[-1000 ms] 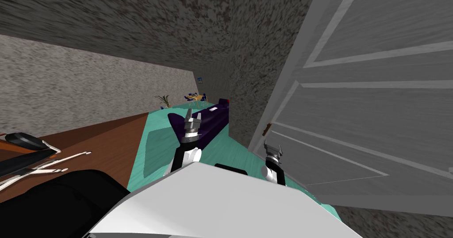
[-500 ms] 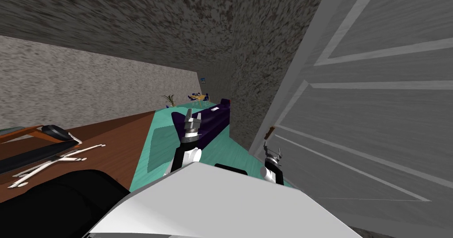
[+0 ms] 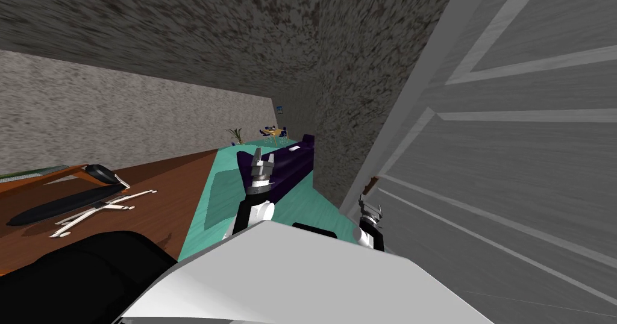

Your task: Pull the door open

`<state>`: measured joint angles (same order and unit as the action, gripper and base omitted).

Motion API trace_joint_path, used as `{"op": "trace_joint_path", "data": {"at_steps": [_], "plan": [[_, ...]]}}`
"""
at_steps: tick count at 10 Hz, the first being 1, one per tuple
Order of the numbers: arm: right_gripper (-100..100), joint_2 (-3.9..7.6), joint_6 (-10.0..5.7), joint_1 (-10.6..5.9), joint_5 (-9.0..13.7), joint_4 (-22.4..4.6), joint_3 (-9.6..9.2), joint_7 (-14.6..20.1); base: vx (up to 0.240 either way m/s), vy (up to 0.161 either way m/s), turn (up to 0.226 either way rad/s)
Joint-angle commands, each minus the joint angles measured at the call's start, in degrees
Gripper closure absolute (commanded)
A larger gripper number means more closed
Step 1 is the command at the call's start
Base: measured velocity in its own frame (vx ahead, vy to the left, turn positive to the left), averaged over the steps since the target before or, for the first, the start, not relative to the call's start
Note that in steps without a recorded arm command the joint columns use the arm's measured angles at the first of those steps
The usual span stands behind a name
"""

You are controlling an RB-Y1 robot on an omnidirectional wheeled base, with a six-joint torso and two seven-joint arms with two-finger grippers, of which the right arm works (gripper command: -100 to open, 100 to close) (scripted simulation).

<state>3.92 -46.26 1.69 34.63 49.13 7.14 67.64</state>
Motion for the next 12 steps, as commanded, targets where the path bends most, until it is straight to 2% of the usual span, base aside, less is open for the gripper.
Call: {"op": "trace_joint_path", "data": {"at_steps": [1,2,3,5,6,7,9,10,12], "plan": [[-100,0.00,0.00,0.00,0.00,0.00,0.00,0.00,0.023,-0.028,0.017],[-100,1.79,-0.39,0.72,0.19,-0.80,-0.10,2.29,0.123,-0.014,0.033],[-100,2.34,-0.47,0.97,0.24,-0.99,-0.13,2.94,0.197,-0.007,0.039],[-100,5.02,-0.87,2.16,0.46,-1.92,-0.28,6.07,0.198,0.009,0.040],[-100,5.76,-0.98,2.49,0.52,-2.18,-0.32,6.92,0.165,0.020,0.028],[-100,7.23,-1.20,3.15,0.64,-2.69,-0.40,8.65,0.166,0.006,0.040],[-100,8.65,-1.41,3.78,0.76,-3.18,-0.47,10.32,0.126,-0.011,0.026],[-100,9.95,-1.61,4.37,0.87,-3.64,-0.55,11.84,0.120,-0.004,0.028],[-100,11.53,-1.84,5.07,1.00,-4.19,-0.63,13.68,0.133,-0.001,0.028]]}}
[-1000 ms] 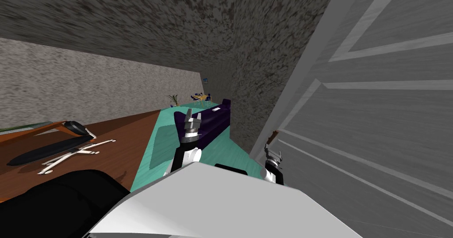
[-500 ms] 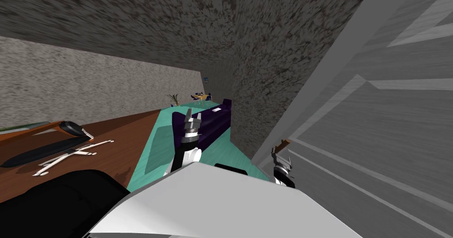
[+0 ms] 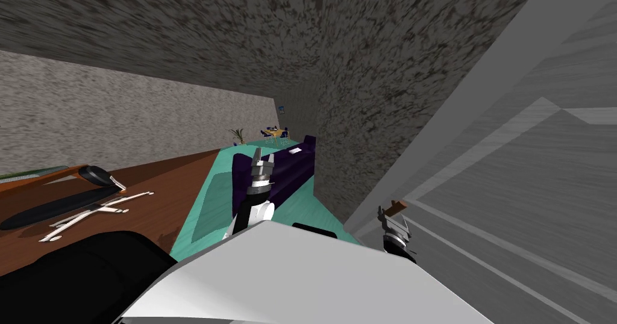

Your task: Pull the door open

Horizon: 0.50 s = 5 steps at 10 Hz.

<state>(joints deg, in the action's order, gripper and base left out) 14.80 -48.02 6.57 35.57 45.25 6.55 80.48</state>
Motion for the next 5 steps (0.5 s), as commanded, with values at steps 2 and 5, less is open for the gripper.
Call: {"op": "trace_joint_path", "data": {"at_steps": [2,5], "plan": [[-100,0.77,-0.63,-0.23,-0.06,-1.68,-0.28,1.25,0.107,0.013,-0.015],[100,0.77,-0.63,-0.23,-0.06,-1.68,-0.28,1.25,-0.022,-0.002,0.008]]}}
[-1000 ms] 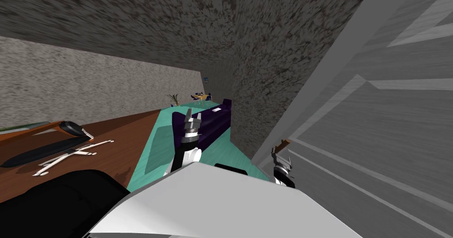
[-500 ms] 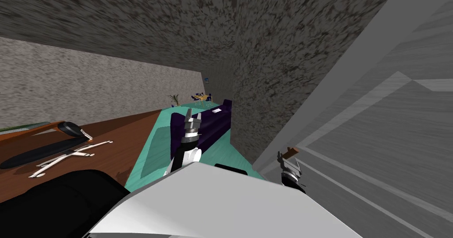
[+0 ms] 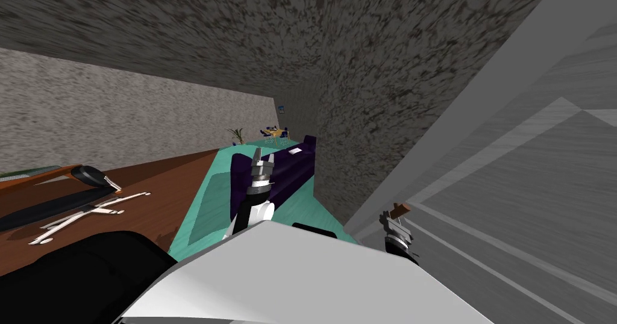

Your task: Pull the door open

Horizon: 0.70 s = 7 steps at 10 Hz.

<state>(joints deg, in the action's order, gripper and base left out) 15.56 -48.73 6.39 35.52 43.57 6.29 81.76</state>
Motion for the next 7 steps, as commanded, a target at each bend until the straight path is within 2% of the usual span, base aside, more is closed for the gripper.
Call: {"op": "trace_joint_path", "data": {"at_steps": [1,3,7], "plan": [[100,0.02,0.08,-0.04,-0.01,-0.01,-0.02,-0.03,-0.003,-0.007,0.014],[100,0.02,0.08,-0.04,-0.01,-0.01,-0.02,-0.03,0.000,0.000,0.000],[100,0.93,0.55,0.48,-1.49,1.45,-2.78,1.99,-0.203,-0.007,0.069]]}}
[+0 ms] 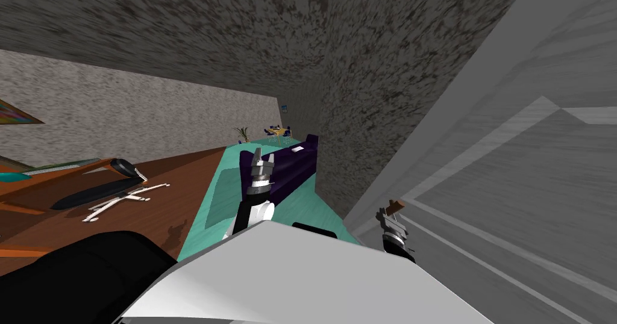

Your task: Pull the door open

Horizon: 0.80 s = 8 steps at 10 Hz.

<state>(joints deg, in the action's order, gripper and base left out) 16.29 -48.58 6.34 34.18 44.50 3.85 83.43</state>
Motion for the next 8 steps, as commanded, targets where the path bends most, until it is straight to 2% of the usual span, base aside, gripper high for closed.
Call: {"op": "trace_joint_path", "data": {"at_steps": [1,5,6,8], "plan": [[100,0.45,0.54,0.67,-0.54,0.89,-1.06,0.86,-0.181,0.033,0.063],[100,1.37,1.04,1.15,-1.93,2.24,-3.65,2.76,-0.214,0.026,0.051],[100,1.30,0.70,0.77,-1.71,1.63,-3.19,2.51,-0.100,0.015,0.022],[100,1.92,0.58,1.50,-2.77,2.37,-5.09,3.83,-0.221,-0.008,0.075]]}}
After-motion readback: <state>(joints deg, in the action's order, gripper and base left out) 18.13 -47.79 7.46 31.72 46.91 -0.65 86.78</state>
